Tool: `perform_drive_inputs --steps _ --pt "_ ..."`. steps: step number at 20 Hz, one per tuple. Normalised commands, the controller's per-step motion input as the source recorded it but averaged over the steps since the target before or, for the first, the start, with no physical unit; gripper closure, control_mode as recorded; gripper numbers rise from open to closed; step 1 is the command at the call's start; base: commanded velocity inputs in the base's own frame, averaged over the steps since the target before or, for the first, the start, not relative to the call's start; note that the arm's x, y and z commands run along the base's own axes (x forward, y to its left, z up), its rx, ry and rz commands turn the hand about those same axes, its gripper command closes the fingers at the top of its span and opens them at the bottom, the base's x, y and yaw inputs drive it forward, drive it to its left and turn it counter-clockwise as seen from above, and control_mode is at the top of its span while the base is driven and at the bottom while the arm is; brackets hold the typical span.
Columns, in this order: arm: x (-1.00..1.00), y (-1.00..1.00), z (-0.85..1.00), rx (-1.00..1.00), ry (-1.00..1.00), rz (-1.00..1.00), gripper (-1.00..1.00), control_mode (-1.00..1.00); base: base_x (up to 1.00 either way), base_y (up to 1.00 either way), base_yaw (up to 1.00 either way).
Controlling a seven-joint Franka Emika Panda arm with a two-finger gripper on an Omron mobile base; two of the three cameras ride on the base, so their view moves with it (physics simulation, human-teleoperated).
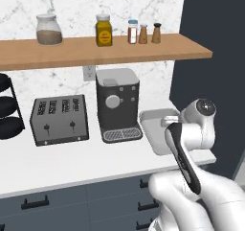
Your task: Place one mushroom and one fish in each tupperware on the nearby counter, to pack two identical lunches.
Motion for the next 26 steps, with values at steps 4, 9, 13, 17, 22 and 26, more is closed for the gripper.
perform_drive_inputs --steps 4,9,13,17,22,26 --pt "0.74 0.0 -0.41 0.0 0.08 0.0 1.0 -1.0 0.0 0.0 0.0" --pt "0.63 -0.17 -0.25 0.0 0.02 0.0 1.0 -1.0 0.0 0.0 0.0" --pt "0.39 -0.29 -0.14 0.0 0.02 0.0 1.0 -1.0 0.0 0.0 0.0" --pt "0.33 -0.15 -0.35 0.0 0.01 0.0 1.0 -1.0 0.0 0.0 0.0" --pt "0.37 -0.03 -0.41 0.0 0.0 0.0 1.0 -1.0 0.0 0.0 0.0" --pt "0.44 0.0 -0.07 0.0 0.01 0.0 -1.0 -1.0 0.0 0.0 0.0"
